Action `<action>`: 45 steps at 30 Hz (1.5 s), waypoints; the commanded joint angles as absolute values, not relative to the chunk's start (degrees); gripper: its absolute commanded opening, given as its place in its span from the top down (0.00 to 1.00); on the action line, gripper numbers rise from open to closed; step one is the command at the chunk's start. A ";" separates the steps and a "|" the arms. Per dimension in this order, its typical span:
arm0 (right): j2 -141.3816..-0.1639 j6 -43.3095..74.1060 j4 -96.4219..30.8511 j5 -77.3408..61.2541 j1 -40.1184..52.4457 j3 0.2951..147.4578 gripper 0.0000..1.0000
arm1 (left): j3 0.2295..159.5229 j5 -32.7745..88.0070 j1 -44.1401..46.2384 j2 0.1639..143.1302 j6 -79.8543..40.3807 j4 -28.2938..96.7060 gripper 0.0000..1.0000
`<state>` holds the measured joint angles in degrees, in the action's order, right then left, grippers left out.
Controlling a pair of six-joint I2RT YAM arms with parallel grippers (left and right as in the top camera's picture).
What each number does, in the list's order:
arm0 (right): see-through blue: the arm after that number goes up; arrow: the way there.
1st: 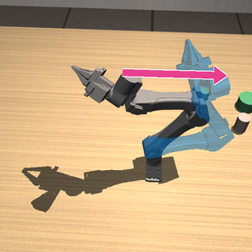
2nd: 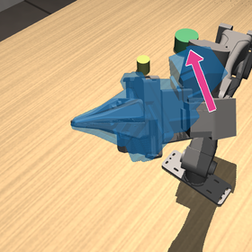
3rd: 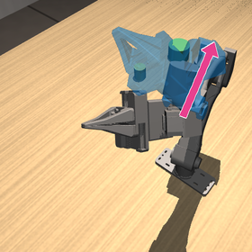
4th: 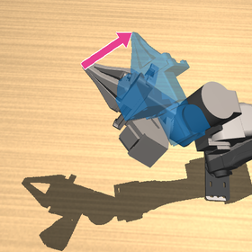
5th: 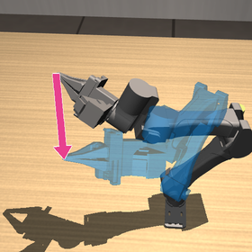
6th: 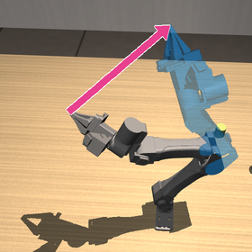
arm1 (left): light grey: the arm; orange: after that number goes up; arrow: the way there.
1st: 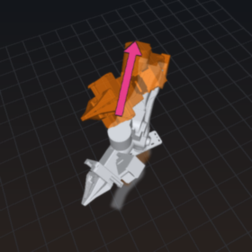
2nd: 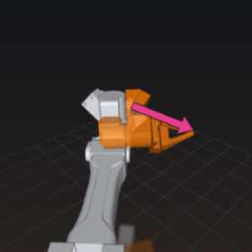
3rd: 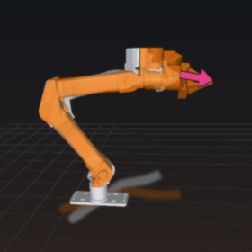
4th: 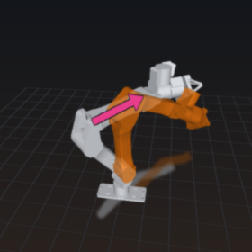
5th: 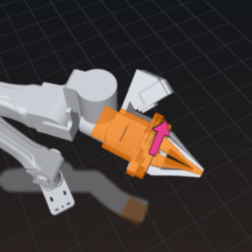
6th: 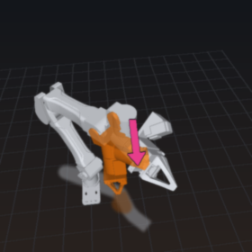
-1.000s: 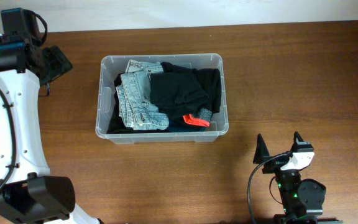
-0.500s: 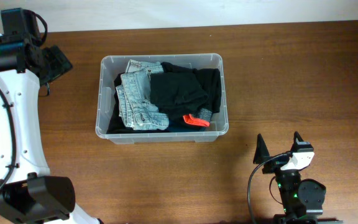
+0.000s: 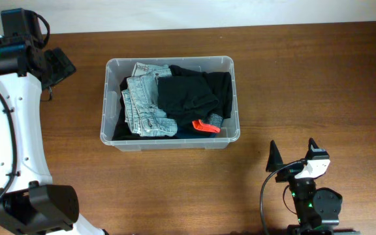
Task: Pack container
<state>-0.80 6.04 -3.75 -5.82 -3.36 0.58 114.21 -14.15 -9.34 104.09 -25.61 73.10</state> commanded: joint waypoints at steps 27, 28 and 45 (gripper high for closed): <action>-0.21 6.20 -4.10 -5.13 -3.88 0.32 0.01 | 92.92 -13.28 0.14 81.23 -19.77 59.81 0.01; -0.21 6.22 -4.10 -5.13 -3.88 0.32 0.02 | 90.02 -13.28 0.60 79.20 -19.62 57.87 0.01; -0.21 6.20 -4.10 -5.13 -3.88 0.32 0.02 | 34.61 -6.68 1.13 39.88 -4.95 22.59 0.01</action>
<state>-0.80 6.02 -3.86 -5.43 -3.40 0.58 40.23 -11.42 1.02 43.62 -11.49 25.96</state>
